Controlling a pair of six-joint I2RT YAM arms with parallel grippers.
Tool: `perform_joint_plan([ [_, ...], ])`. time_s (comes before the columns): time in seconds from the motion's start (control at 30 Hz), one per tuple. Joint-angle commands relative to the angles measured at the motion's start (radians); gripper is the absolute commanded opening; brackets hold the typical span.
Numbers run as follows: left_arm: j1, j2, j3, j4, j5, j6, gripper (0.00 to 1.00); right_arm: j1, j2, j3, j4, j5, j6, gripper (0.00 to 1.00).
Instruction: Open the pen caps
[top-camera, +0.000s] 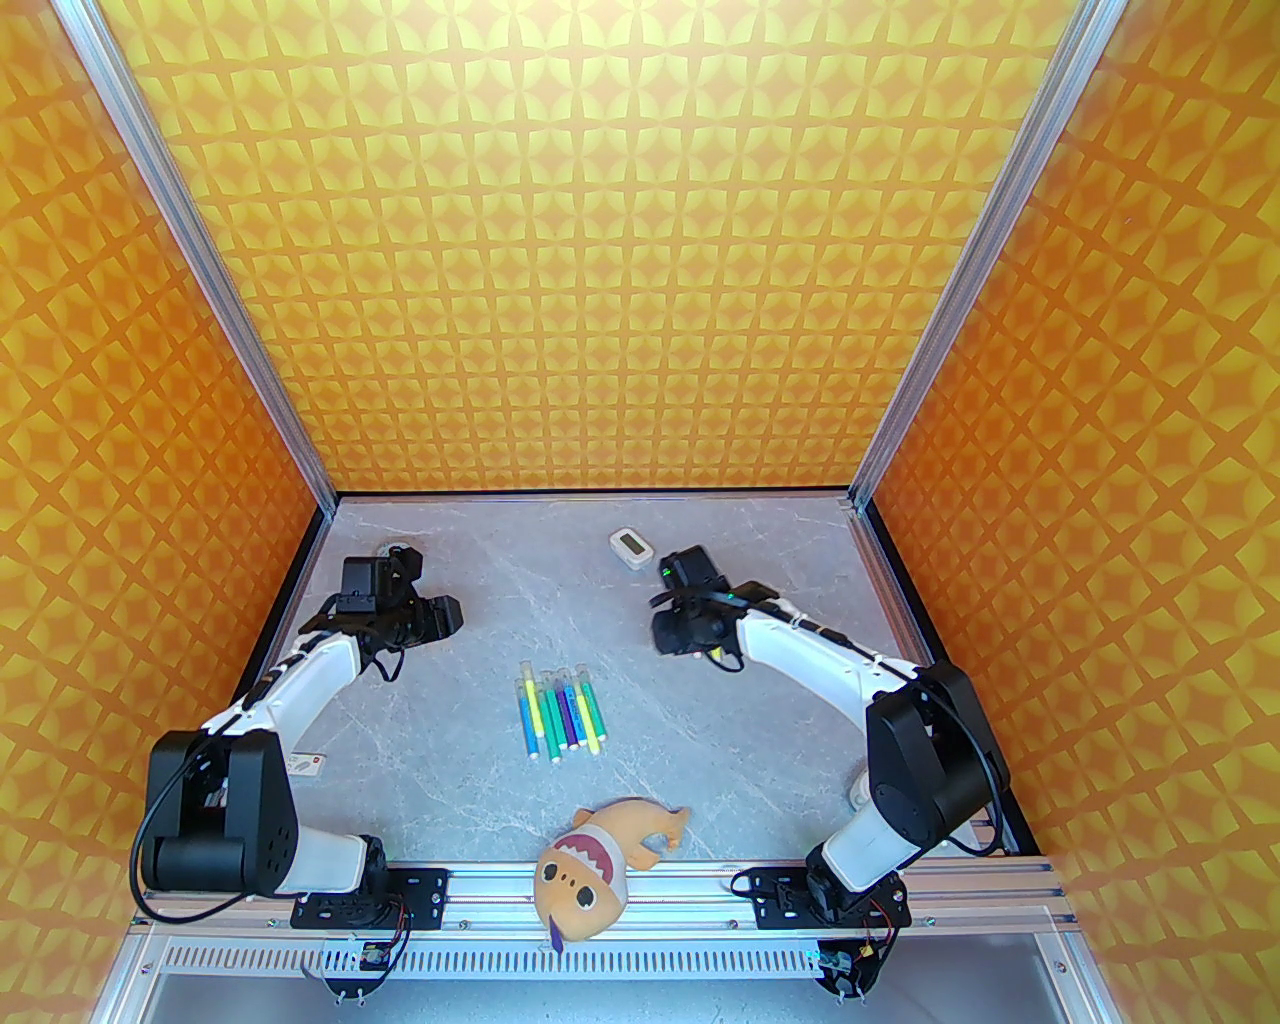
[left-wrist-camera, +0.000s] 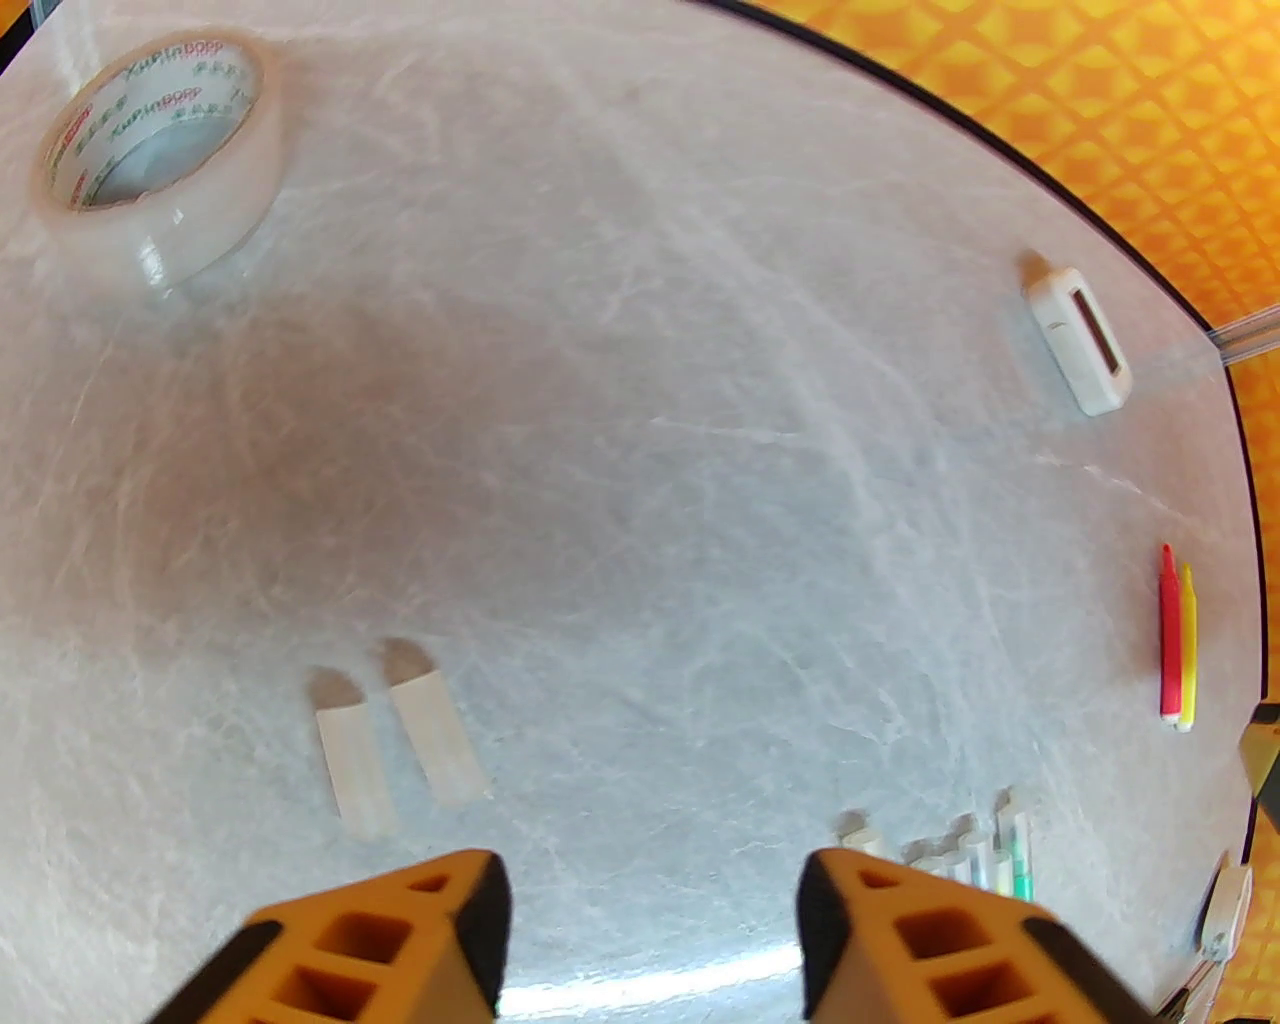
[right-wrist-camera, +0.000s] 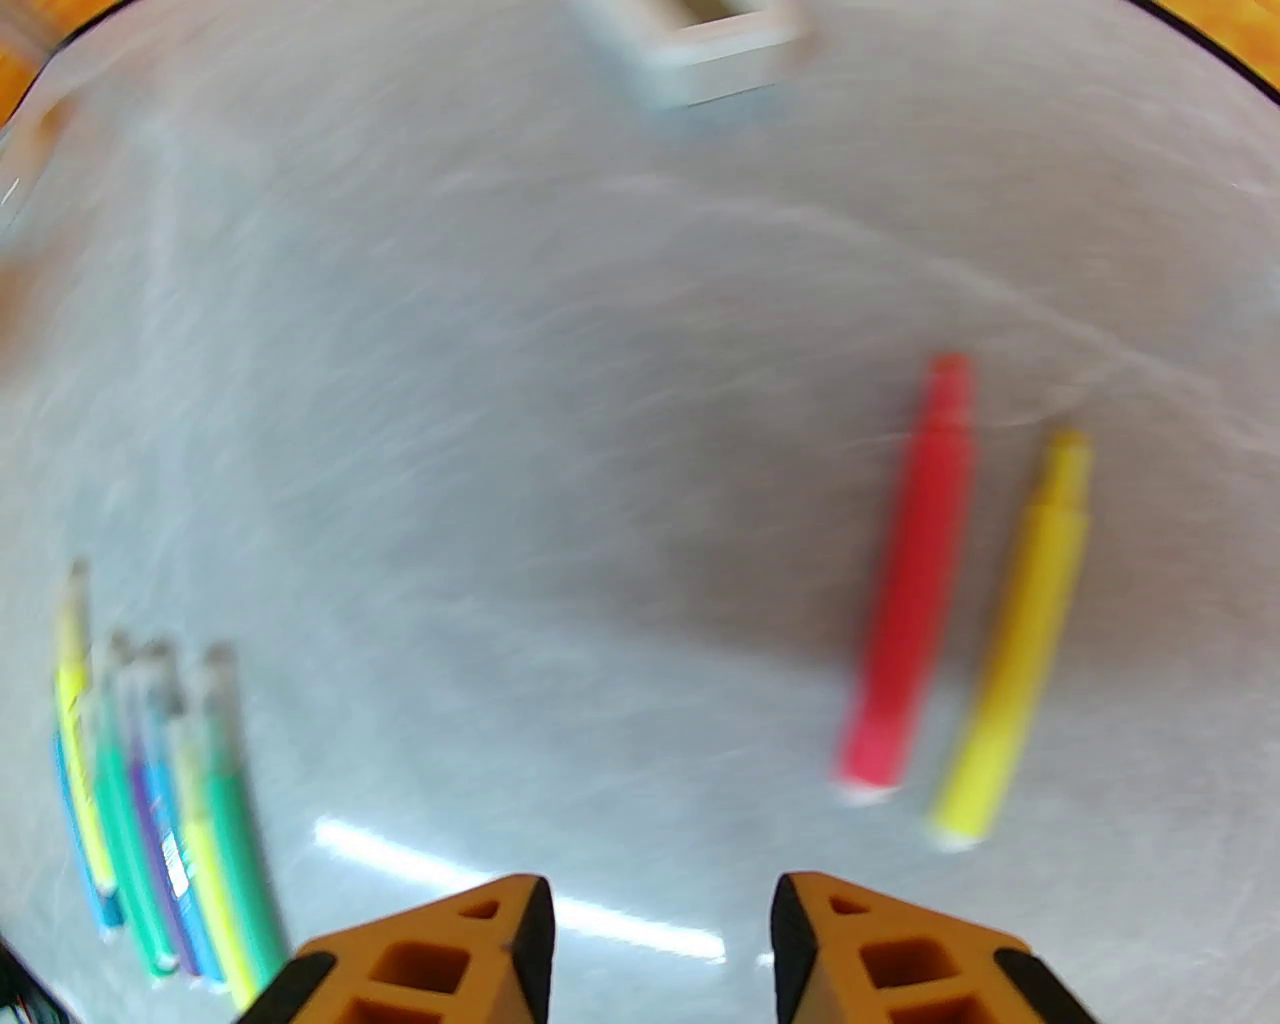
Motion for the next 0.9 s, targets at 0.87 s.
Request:
perform_joint_plan([
  [0.87, -0.011, -0.137, -0.141, 0.207, 0.068, 0.050, 0.69, 0.247, 0.250, 0.162, -0.130, -0.136, 0.056, 0.41],
])
